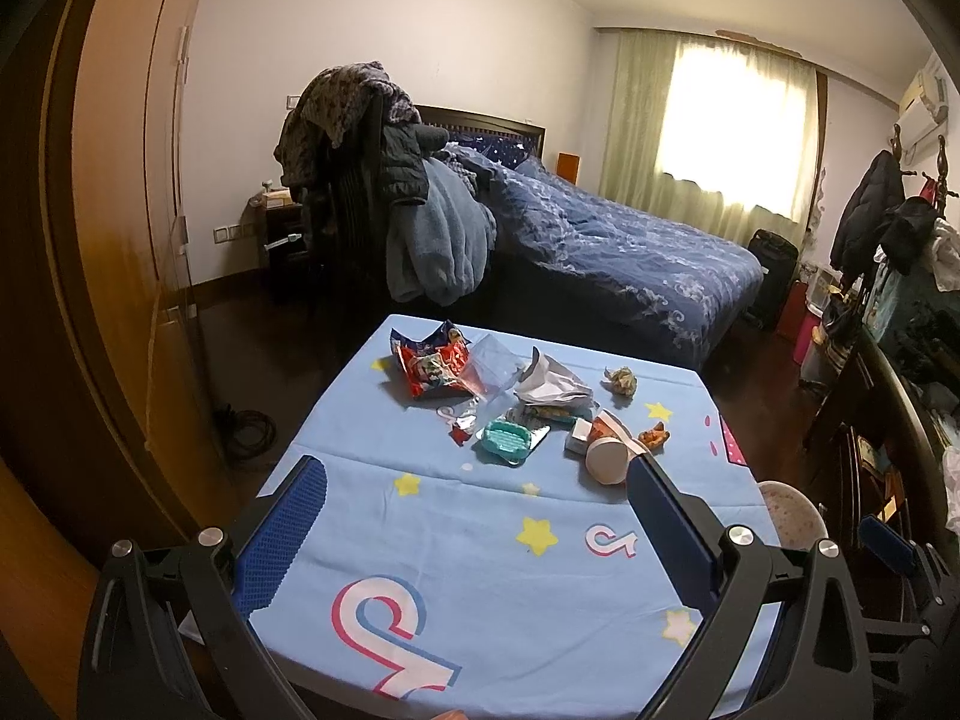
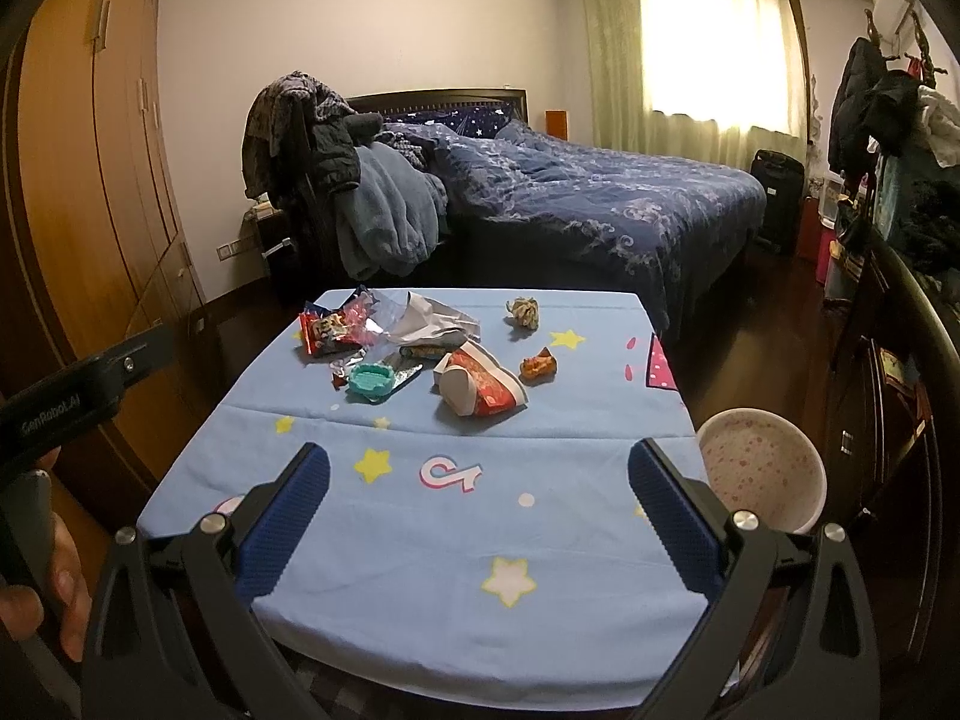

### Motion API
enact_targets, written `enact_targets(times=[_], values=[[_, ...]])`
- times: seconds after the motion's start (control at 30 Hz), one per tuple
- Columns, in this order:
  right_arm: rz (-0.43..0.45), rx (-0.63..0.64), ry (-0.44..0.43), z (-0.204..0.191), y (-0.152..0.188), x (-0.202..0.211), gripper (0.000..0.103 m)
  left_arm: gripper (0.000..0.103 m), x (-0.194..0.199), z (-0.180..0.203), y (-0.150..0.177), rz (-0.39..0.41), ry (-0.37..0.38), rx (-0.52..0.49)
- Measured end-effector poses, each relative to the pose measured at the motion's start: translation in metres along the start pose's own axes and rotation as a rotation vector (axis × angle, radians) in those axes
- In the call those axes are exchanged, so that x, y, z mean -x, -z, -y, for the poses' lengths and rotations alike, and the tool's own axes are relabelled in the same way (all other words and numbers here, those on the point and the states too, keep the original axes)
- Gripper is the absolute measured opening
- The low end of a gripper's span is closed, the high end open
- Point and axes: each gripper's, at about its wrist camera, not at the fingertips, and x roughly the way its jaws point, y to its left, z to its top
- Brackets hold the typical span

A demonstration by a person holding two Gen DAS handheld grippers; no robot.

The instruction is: Collect trash

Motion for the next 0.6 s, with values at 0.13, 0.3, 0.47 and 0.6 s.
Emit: enact_targets(times=[0.13,0.3,0.47,0.6], values=[[-0.002,0.001,-0.001,0.001,0.000,-0.002,0.100,0.099,-0.004,0.000,0.002,-0.002,0.000,-0.003],[-0.008,0.003,0.001,0.002,0.000,-0.007,0.100,0.099,-0.016,0.002,0.003,-0.014,0.002,-0.006],[-0.023,0.006,0.002,0.003,-0.003,-0.018,0.100,0.099,-0.026,0.002,0.004,-0.037,0.005,-0.004],[-0.027,0.004,0.000,0.003,-0.005,-0.023,0.100,0.099,-0.033,0.004,0.002,-0.053,0.007,-0.007]])
